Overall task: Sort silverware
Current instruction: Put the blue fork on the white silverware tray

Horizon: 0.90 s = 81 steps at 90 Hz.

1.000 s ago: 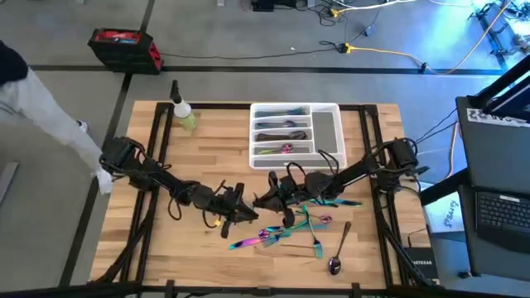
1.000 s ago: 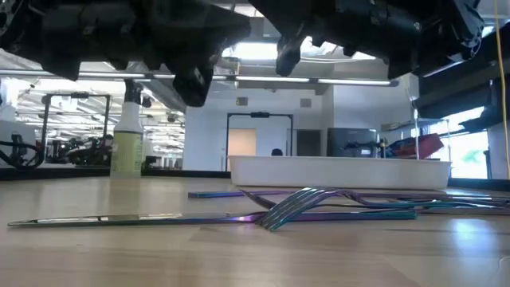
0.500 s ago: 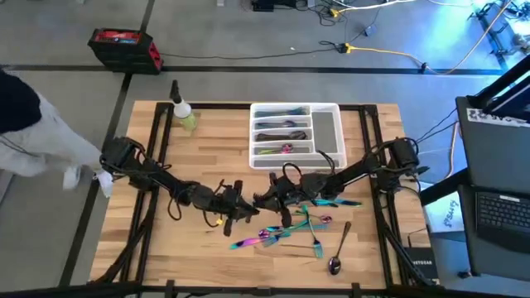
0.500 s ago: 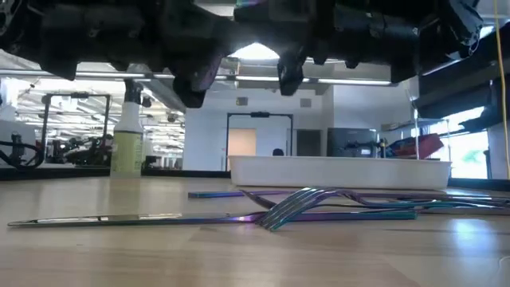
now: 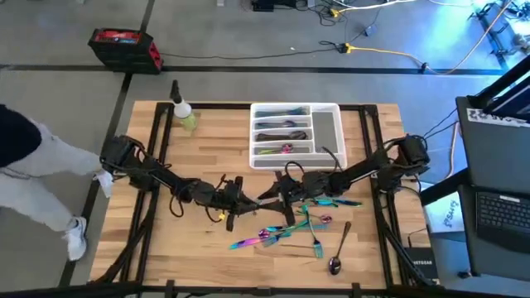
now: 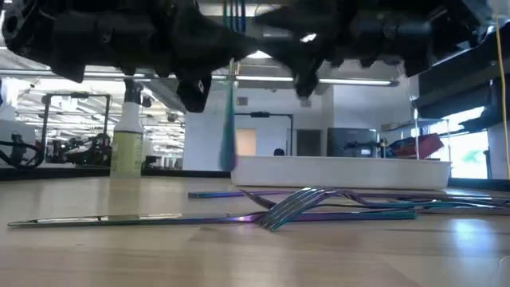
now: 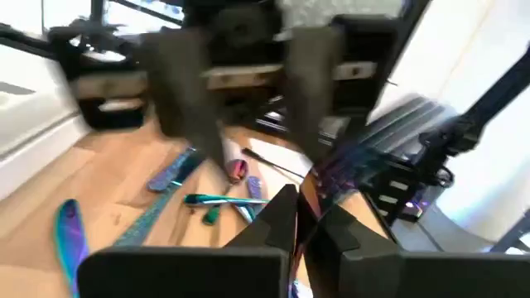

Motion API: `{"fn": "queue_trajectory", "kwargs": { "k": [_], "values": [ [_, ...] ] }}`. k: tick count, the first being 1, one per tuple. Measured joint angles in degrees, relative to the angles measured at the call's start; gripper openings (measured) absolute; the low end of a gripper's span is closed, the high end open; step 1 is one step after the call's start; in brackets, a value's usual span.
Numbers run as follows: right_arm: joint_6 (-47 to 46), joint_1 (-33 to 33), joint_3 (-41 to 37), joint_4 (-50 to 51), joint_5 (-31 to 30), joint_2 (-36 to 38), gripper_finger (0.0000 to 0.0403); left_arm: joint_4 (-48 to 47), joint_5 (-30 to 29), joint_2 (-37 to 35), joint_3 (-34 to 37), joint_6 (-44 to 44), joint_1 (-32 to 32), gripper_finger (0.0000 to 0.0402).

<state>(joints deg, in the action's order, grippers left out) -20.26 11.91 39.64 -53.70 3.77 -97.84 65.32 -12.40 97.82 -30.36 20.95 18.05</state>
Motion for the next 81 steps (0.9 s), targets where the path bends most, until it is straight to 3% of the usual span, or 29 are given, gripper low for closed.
{"fn": "queue_trajectory", "kwargs": {
  "k": [43,50,62,81],
  "values": [
    [4.1,-1.1,-12.3,18.5,-16.4,26.6,0.0156,-2.4,7.1,-2.3,0.0,0.7,-7.2,0.0],
    [4.3,-1.1,-12.9,20.3,-16.9,29.3,0.0156,-4.0,8.5,-3.3,0.0,0.1,-8.4,0.0],
    [4.2,-1.1,-12.9,23.5,-11.9,28.3,0.0156,-6.6,9.1,-3.8,0.0,-0.2,-9.1,0.0],
    [2.7,-1.1,-10.7,18.8,-10.2,16.1,0.0156,-6.1,9.2,-3.8,0.0,0.0,-9.1,0.0]
  ]
}}
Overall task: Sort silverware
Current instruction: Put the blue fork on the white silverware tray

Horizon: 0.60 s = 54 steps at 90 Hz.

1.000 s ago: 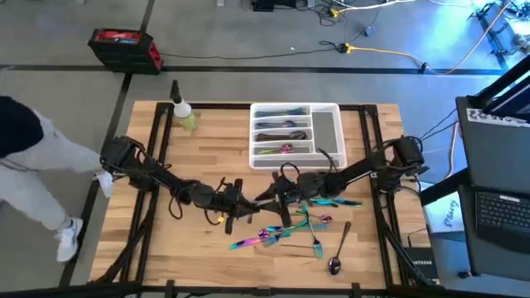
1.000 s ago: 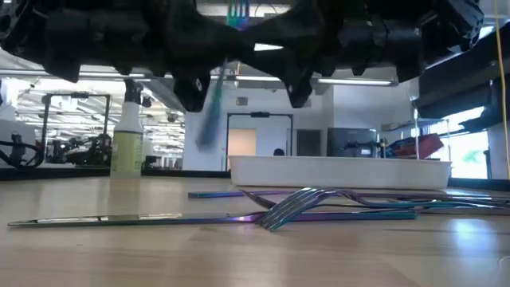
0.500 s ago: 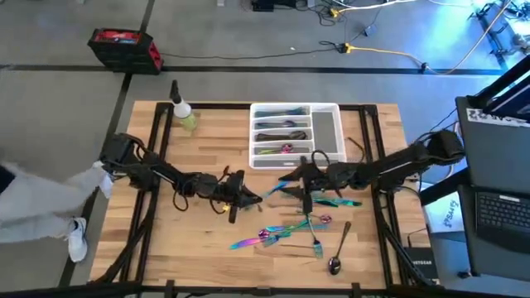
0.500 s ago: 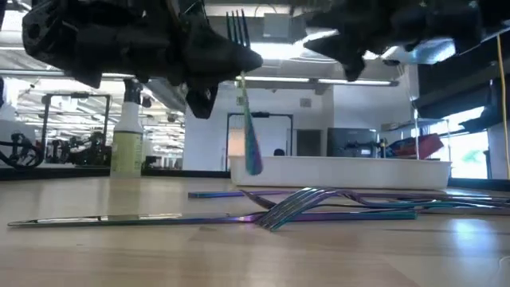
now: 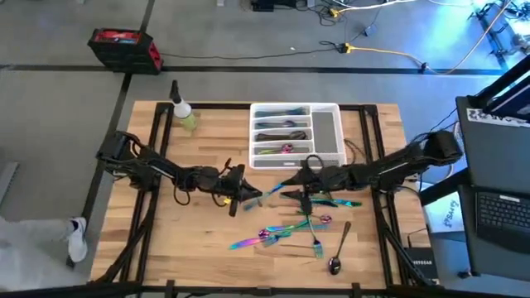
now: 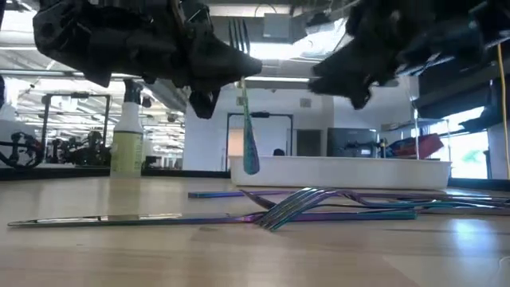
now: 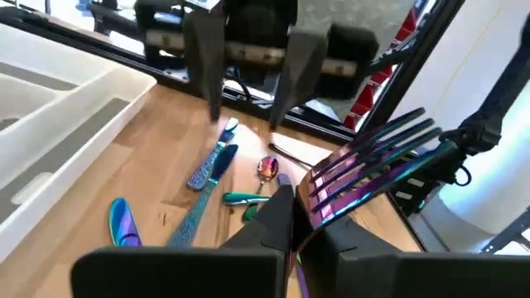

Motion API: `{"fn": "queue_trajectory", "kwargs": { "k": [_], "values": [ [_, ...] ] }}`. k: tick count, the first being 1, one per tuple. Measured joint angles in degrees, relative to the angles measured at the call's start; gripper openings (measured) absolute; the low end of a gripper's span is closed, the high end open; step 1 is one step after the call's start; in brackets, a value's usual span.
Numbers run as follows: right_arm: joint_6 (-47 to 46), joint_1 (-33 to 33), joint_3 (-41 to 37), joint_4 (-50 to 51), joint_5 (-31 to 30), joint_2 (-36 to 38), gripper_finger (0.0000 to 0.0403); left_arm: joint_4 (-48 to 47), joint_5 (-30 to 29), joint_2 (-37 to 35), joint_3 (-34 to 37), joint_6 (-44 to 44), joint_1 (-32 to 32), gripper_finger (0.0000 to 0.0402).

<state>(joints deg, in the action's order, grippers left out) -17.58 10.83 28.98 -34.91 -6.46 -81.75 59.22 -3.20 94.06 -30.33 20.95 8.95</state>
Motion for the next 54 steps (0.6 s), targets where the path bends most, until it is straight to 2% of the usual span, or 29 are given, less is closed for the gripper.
{"fn": "queue_trajectory", "kwargs": {
  "k": [10,26,54],
  "values": [
    [0.0,0.0,3.2,-6.7,0.0,-7.5,0.0156,0.2,0.0,0.0,0.0,0.1,0.0,0.0],
    [0.0,0.0,8.8,-7.4,1.8,-16.4,0.0156,0.5,-0.1,0.0,0.0,0.9,0.0,0.0],
    [0.0,0.1,16.0,-8.5,3.4,-22.2,0.0155,0.6,-0.2,0.0,0.0,0.9,0.0,0.0]
  ]
}}
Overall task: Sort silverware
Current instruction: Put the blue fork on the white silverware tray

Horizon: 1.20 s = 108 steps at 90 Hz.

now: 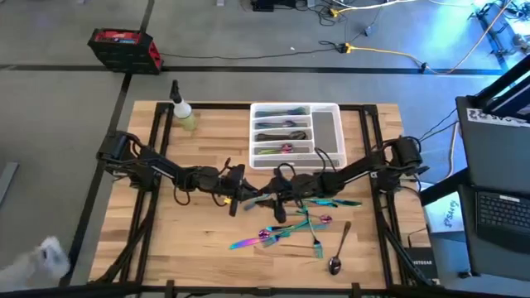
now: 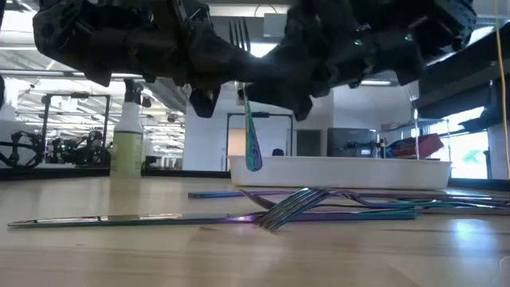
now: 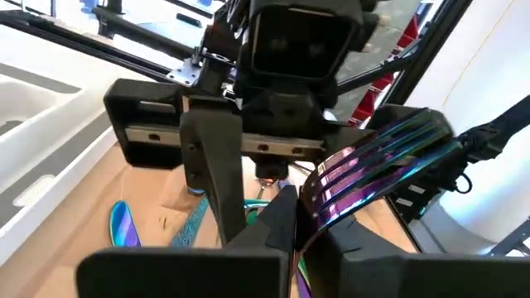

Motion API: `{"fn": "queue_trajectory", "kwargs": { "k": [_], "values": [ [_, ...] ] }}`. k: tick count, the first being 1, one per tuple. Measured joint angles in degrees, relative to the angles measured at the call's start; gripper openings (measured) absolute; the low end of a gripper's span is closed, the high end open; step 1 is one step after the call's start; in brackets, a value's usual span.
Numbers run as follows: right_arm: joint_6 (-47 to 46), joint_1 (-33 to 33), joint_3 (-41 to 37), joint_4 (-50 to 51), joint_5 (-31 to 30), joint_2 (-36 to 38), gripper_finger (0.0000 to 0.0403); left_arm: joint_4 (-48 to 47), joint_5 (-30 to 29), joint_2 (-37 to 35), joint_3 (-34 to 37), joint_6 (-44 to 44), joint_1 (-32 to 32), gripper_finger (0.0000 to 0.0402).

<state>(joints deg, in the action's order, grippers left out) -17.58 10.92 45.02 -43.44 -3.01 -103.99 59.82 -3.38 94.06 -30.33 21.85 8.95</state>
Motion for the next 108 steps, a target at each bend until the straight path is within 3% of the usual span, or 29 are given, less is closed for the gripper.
{"fn": "queue_trajectory", "kwargs": {
  "k": [45,108],
  "values": [
    [1.0,0.0,2.6,5.5,0.0,-1.1,0.0039,-0.1,0.0,0.0,0.0,-0.2,0.0,0.0],
    [1.4,0.0,2.6,9.4,-0.3,-1.1,0.0051,-0.8,0.0,0.0,0.0,0.0,0.0,0.0]
  ]
}}
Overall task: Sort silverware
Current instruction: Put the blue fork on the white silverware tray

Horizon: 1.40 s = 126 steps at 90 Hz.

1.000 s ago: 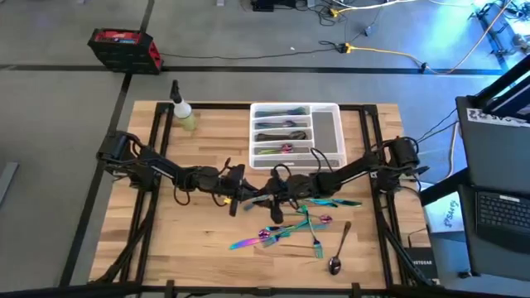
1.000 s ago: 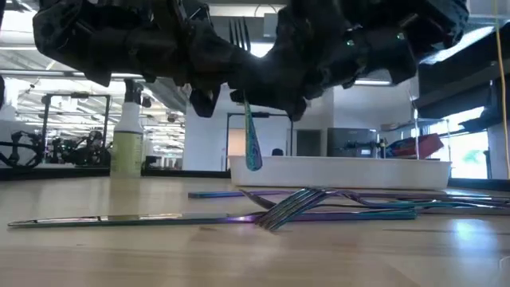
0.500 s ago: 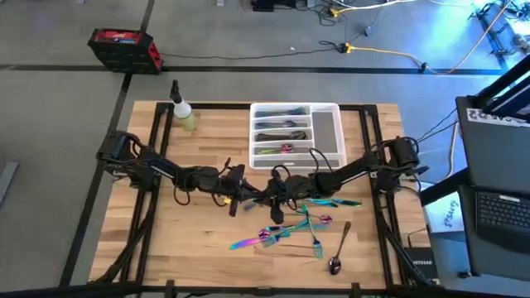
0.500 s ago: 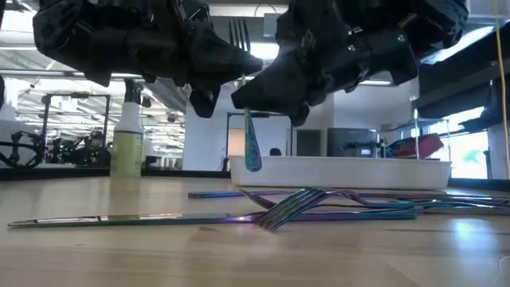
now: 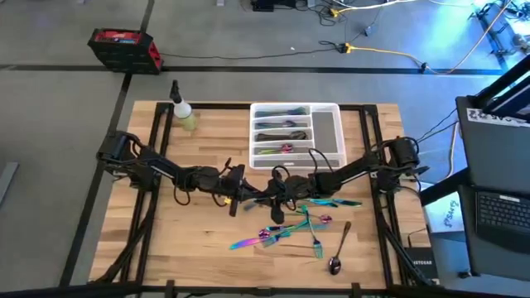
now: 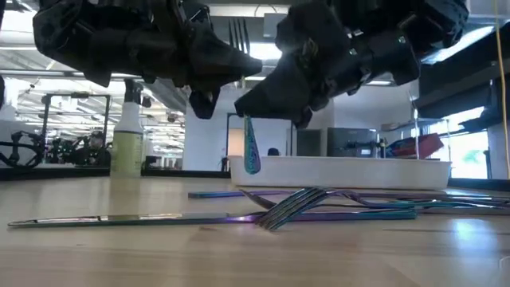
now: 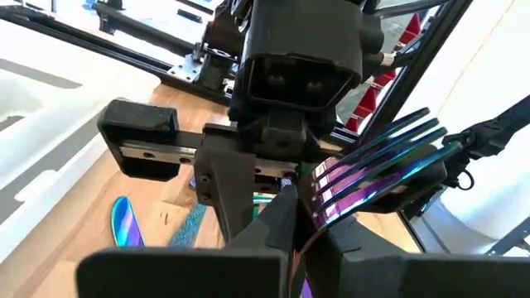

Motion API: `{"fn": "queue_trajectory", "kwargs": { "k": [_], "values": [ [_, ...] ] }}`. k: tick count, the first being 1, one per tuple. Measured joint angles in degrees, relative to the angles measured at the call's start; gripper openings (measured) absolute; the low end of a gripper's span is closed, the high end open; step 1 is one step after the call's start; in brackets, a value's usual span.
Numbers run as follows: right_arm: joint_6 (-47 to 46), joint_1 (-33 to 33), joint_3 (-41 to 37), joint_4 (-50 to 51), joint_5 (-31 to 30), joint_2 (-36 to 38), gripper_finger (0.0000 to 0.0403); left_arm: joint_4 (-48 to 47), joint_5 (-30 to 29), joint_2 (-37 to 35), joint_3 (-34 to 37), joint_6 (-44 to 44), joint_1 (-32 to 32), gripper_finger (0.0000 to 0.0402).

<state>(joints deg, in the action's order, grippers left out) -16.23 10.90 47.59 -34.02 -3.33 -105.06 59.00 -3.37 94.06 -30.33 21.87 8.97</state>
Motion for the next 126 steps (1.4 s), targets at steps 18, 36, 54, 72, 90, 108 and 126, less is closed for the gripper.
{"fn": "queue_trajectory", "kwargs": {
  "k": [18,36,54,72,90,108,126],
  "values": [
    [0.4,0.0,0.0,1.8,0.0,0.0,0.0022,0.0,-0.3,0.0,0.0,-0.1,0.0,0.0],
    [0.2,0.0,0.0,2.1,-0.1,0.0,0.0003,-0.2,-0.6,0.0,0.0,-0.2,0.0,0.0],
    [-0.1,-0.3,0.0,3.5,-0.1,1.0,0.0001,1.9,1.0,0.1,0.0,-5.4,0.5,0.0008],
    [0.4,-1.8,-0.1,9.3,-0.2,5.6,0.0001,2.9,0.8,-0.2,0.0,-8.0,0.8,0.0054],
    [1.5,-2.4,-0.1,14.5,0.3,10.1,0.0,4.2,-0.6,-0.2,0.0,-9.3,0.8,0.0115],
    [1.5,-2.5,-0.1,16.3,-0.2,12.8,0.0,4.8,-1.8,-0.2,0.0,-9.5,0.8,0.0163],
    [0.8,-2.4,-0.1,15.0,1.2,15.5,0.0001,4.7,-3.5,-0.2,0.0,-10.4,0.9,0.0194]
  ]
}}
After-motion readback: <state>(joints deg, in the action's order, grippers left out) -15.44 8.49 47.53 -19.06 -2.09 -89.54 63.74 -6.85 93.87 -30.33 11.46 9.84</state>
